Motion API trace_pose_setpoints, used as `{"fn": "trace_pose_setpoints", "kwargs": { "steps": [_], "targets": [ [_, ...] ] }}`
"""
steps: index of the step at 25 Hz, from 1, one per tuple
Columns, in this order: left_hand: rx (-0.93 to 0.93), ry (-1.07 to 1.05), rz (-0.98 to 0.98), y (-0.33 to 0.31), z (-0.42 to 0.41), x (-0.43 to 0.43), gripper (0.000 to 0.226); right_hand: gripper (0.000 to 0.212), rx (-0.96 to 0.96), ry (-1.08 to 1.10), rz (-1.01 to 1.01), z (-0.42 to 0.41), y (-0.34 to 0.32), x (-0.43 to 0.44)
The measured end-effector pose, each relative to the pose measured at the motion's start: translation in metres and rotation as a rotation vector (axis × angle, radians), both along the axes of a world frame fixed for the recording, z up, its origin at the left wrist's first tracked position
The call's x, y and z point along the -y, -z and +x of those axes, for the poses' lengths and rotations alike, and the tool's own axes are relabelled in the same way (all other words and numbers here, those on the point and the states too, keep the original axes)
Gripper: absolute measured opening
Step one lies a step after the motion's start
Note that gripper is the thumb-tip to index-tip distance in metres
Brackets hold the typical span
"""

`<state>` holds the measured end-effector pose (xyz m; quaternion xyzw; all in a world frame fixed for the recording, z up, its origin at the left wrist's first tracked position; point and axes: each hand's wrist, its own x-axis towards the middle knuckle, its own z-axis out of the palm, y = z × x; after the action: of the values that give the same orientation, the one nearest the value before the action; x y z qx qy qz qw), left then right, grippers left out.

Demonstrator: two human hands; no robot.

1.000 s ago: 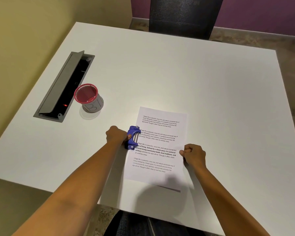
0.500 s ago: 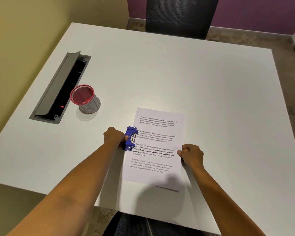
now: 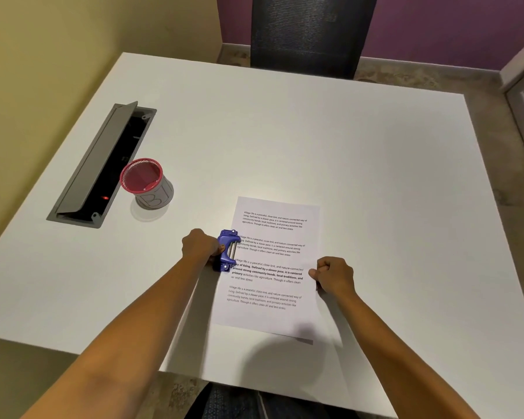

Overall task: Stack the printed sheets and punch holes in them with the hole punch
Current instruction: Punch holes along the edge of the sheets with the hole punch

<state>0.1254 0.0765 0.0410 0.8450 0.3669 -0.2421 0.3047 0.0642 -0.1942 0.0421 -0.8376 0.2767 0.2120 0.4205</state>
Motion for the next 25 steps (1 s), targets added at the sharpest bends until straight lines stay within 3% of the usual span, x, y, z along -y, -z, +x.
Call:
{"fn": "trace_pose_setpoints", "kwargs": {
  "steps": [11,18,25],
  "targets": [
    [0.080,0.012,-0.072,0.002,-0.010,0.004,0.021,0.017,-0.084,0.090,0.087,-0.006,-0.008,0.002],
    [0.132,0.060,-0.054,0.002,-0.017,0.008,0.006,0.024,-0.083,0.108,0.066,-0.008,-0.009,0.004],
    [0.127,0.074,-0.046,0.001,-0.016,0.009,0.004,0.034,-0.048,0.095,-0.028,-0.008,0.002,0.001]
  ]
}}
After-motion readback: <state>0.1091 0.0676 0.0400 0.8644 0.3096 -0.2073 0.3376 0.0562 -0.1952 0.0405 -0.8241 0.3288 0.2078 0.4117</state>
